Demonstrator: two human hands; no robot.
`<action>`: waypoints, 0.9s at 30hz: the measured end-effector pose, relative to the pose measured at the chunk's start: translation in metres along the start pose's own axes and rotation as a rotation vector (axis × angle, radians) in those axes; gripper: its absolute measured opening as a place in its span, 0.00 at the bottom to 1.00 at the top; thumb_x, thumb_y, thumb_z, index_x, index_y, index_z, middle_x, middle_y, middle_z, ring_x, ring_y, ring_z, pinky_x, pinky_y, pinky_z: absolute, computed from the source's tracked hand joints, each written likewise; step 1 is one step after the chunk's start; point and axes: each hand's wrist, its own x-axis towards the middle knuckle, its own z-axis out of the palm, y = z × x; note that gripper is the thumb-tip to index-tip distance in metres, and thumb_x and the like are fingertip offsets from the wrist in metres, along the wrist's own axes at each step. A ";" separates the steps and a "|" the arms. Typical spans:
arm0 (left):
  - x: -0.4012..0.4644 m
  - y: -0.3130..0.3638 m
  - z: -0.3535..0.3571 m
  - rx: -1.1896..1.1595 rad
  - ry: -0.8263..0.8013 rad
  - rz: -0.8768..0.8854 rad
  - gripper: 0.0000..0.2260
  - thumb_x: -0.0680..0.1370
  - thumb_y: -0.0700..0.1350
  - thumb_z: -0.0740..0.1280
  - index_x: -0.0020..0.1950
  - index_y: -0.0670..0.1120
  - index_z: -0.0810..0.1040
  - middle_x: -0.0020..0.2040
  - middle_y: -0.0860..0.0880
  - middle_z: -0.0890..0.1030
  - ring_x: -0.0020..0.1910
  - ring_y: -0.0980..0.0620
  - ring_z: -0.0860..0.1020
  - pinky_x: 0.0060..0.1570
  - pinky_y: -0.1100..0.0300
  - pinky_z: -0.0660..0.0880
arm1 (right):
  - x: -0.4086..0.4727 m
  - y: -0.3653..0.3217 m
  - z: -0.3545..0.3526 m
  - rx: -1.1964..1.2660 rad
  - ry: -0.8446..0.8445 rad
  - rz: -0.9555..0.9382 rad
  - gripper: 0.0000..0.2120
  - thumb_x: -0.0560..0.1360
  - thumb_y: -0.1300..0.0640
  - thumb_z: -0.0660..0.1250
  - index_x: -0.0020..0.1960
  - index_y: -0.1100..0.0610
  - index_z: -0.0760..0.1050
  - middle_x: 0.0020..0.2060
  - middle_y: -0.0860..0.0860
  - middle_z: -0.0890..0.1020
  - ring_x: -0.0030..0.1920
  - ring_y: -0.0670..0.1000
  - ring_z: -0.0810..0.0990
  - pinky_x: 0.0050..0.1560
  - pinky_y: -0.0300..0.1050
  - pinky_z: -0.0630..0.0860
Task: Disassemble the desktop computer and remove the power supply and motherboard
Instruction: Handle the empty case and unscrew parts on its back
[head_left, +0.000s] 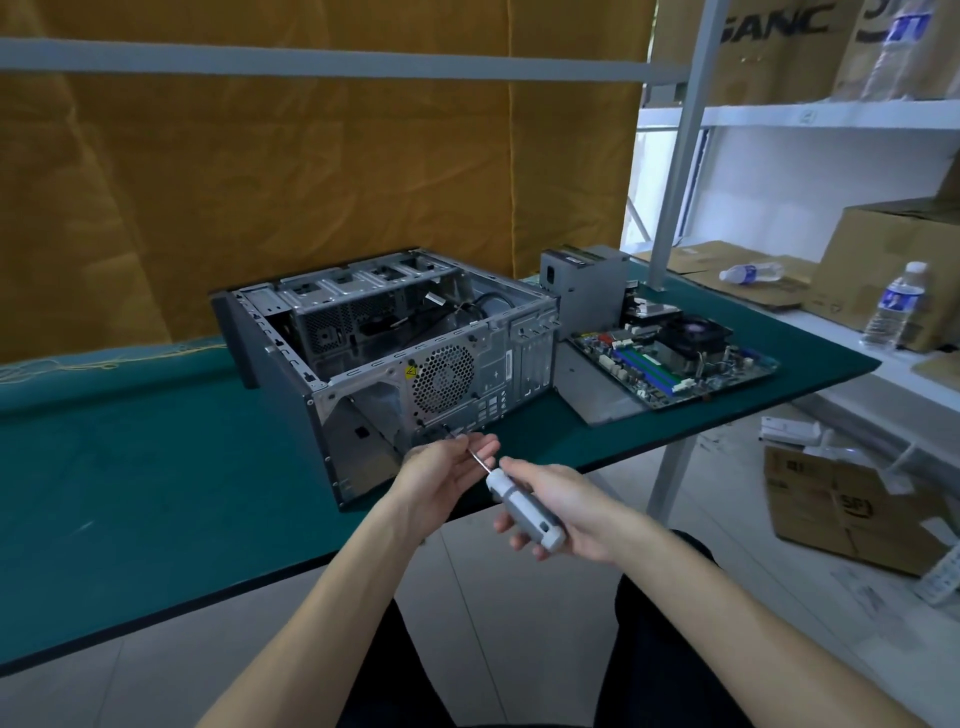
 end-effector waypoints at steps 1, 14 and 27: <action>-0.001 -0.001 -0.001 -0.025 -0.014 -0.003 0.12 0.85 0.36 0.57 0.62 0.30 0.76 0.51 0.38 0.86 0.44 0.48 0.87 0.38 0.60 0.83 | -0.002 -0.001 -0.002 0.076 -0.064 0.049 0.22 0.83 0.45 0.63 0.62 0.64 0.77 0.39 0.57 0.83 0.27 0.50 0.76 0.22 0.38 0.69; -0.005 -0.009 0.012 -0.065 0.042 0.019 0.13 0.85 0.39 0.58 0.63 0.34 0.77 0.49 0.44 0.87 0.40 0.54 0.86 0.41 0.61 0.80 | -0.006 0.001 0.003 0.274 -0.163 0.050 0.12 0.82 0.48 0.65 0.55 0.57 0.76 0.37 0.59 0.83 0.25 0.49 0.74 0.19 0.37 0.66; -0.006 -0.010 0.013 -0.016 0.119 0.092 0.09 0.84 0.36 0.60 0.59 0.31 0.75 0.49 0.37 0.86 0.42 0.47 0.87 0.39 0.58 0.83 | -0.001 0.009 0.005 -0.109 0.104 -0.159 0.16 0.83 0.47 0.62 0.47 0.59 0.79 0.29 0.54 0.81 0.22 0.51 0.73 0.22 0.38 0.67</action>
